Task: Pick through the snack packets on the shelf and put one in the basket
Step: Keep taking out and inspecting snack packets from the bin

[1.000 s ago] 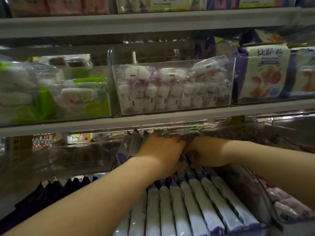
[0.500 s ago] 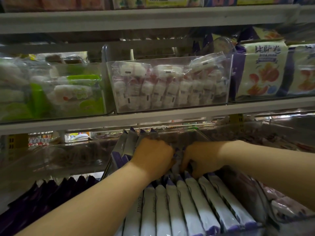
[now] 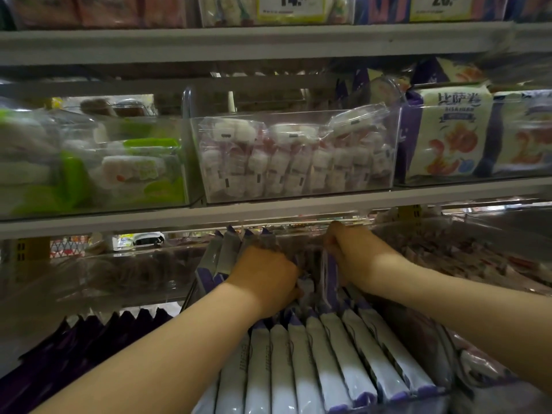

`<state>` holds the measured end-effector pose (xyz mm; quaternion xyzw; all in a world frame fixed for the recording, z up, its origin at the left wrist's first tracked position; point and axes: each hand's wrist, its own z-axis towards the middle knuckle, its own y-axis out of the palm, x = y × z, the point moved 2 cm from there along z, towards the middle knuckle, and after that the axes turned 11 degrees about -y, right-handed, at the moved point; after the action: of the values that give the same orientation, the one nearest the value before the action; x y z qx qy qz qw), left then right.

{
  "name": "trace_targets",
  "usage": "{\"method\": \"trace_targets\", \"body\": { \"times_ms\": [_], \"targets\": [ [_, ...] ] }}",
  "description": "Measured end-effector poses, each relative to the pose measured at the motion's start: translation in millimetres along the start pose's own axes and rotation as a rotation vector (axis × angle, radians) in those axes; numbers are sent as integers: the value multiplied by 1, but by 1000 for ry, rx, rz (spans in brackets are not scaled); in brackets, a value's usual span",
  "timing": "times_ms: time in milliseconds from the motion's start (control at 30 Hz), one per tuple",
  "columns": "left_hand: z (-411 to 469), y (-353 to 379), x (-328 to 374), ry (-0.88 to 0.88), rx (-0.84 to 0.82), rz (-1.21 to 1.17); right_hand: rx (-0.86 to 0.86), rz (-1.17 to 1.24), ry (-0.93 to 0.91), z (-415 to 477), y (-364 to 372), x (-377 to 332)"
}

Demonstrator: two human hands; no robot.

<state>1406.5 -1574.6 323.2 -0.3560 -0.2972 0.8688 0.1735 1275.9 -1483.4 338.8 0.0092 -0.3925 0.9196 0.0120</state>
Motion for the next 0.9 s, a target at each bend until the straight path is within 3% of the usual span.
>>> {"method": "trace_targets", "body": {
  "times_ms": [133, 300, 367, 467, 567, 633, 767, 900],
  "targets": [
    [-2, -5, 6, -27, -98, 94, 294, 308, 93, -27, -20, -5],
    [-17, -33, 16, -28, -50, 21, 461, 632, 174, -75, -38, -23],
    [-33, -48, 16, -96, 63, -237, 560, 674, 131, -96, -41, -33],
    [-62, -62, 18, -328, 107, -872, 731, 855, 77, -123, -38, -52],
    [-92, -67, 37, -540, -242, -1732, 794, 996, 31, -145, -25, -72],
    [-111, -65, 46, -558, -441, -2122, 783, 1080, 7, -160, -15, -84],
    [-148, -59, 54, -565, -312, -2337, 648, 1215, 8, -192, 7, -100],
    [-181, -40, 63, -467, -278, -2164, 597, 1254, 204, -210, 15, -101]
  ]
}}
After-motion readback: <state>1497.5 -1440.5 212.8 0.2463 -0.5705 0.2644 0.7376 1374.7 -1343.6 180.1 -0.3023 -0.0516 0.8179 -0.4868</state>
